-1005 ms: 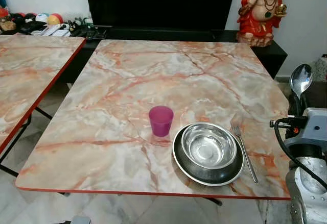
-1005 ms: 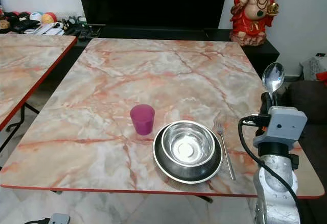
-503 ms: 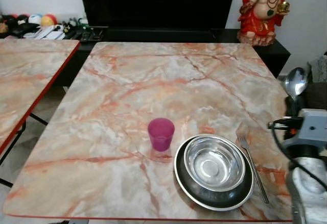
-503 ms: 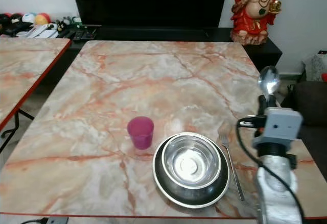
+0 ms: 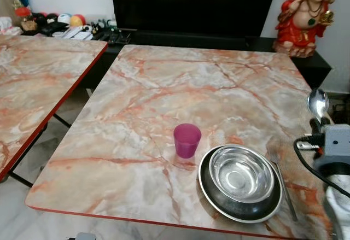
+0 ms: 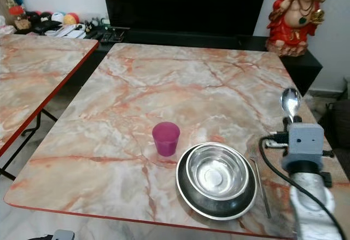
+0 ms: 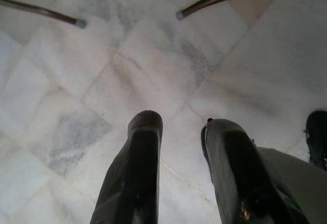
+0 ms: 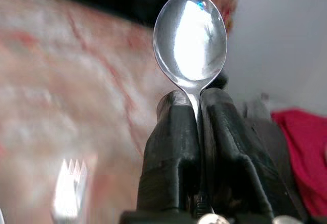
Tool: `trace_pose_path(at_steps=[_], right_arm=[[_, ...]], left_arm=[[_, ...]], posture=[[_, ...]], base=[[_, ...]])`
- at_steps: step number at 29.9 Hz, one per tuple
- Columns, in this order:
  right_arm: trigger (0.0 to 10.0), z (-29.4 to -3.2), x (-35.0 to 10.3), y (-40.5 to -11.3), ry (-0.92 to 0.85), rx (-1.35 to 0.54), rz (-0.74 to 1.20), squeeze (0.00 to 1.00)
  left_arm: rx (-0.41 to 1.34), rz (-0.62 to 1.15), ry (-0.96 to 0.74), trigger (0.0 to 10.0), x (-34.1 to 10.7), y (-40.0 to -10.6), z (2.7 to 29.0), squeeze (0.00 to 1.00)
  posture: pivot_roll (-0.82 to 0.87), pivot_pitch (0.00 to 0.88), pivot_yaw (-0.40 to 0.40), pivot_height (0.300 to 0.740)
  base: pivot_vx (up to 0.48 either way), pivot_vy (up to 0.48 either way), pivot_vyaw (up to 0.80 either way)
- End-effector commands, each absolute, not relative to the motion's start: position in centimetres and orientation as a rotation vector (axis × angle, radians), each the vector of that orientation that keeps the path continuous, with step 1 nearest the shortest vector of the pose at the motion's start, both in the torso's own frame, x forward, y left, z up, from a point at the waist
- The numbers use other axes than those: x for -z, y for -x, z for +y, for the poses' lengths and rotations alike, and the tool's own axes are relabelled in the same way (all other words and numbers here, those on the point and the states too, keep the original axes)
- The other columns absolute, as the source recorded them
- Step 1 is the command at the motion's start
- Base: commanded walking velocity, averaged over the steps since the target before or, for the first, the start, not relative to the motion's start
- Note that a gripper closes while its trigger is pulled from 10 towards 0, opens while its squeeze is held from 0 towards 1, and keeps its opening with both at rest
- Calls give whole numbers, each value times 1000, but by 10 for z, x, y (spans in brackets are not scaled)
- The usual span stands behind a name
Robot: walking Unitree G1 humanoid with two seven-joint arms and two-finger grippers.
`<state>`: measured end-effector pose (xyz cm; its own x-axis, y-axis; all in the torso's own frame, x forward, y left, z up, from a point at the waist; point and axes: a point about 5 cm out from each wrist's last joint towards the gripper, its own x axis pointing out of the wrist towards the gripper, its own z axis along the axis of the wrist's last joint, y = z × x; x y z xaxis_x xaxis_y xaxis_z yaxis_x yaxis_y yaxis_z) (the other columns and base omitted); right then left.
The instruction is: Setting the table
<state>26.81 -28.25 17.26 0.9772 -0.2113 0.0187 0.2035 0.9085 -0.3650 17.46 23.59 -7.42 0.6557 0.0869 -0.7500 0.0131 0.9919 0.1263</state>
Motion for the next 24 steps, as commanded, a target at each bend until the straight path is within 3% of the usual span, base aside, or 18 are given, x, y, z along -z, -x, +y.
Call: trace_pose_path(at_steps=[1,6,12,24], right_arm=[[10000,-285,-166,-265,345,167,95,0],[10000,-289,-150,-262,313,63,228,0],[10000,-287,-136,-264,76,26,283,0],[10000,-287,-119,-270,54,-41,363,0]], left_arm=[[-28,878,-130,10000,76,-171,235,0],[-25,876,-127,10000,76,-173,234,0],[-20,878,-120,10000,76,-174,233,0],[-14,877,-117,10000,76,-175,232,0]], posture=[[-138,109,1,740],[-138,109,1,740],[-135,110,-1,740],[-127,122,3,740]], base=[[0,0,0],[0,0,0],[0,0,0],[0,0,0]])
